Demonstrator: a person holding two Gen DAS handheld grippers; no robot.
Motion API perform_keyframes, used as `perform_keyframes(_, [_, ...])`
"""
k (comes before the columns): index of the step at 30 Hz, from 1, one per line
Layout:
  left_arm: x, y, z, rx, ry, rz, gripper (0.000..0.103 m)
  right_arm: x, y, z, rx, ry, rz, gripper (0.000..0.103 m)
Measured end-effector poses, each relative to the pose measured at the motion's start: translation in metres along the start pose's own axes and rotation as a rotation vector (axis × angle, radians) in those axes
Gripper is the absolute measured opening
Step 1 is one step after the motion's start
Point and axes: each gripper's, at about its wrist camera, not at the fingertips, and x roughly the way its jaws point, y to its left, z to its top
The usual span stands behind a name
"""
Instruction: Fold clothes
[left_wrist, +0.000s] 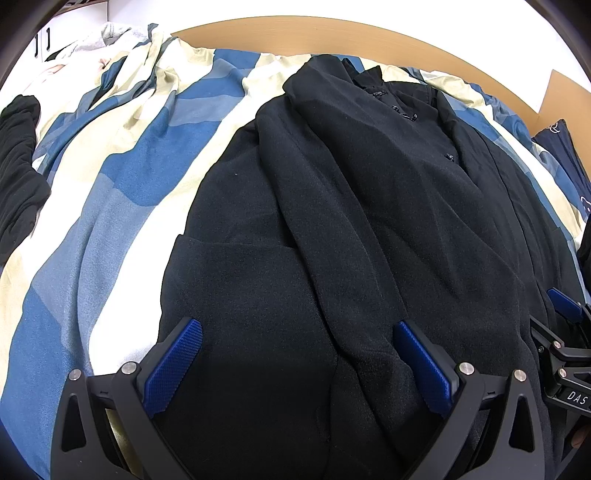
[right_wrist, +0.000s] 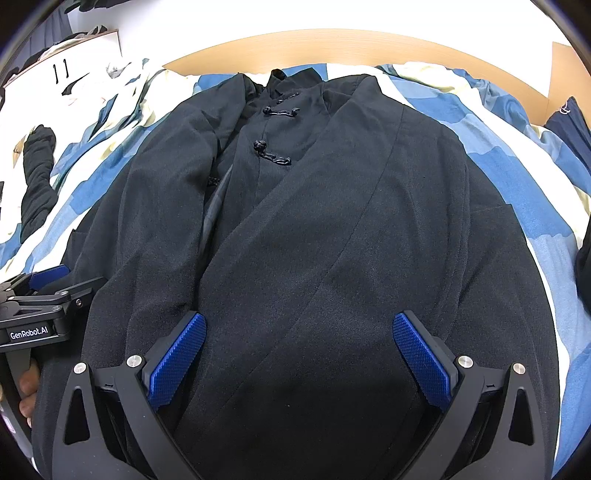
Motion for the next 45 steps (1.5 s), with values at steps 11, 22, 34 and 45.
perform_keyframes(11, [-0.014, -0.003, -0.005, -0.007, -0.063, 0.09, 0.103, 0.002, 0.002, 0.001, -0.002, 0.001, -0.003, 0.103])
perform_keyframes(22, [-0.019, -0.014, -0.003, 0.038, -0.097, 0.071, 0.103, -0.009, -0.013, -0.002, 0.045, -0.013, 0.103, 0.103])
perform_keyframes(34, [-0.048, 0.025, -0.028, 0.016, -0.024, -0.168, 0.103, -0.052, -0.067, -0.016, 0.184, -0.068, 0.298, 0.103])
perform_keyframes(45, [-0.08, 0.091, -0.059, -0.063, 0.005, -0.184, 0.103, -0.112, -0.17, -0.106, 0.424, -0.089, 0.273, 0.103])
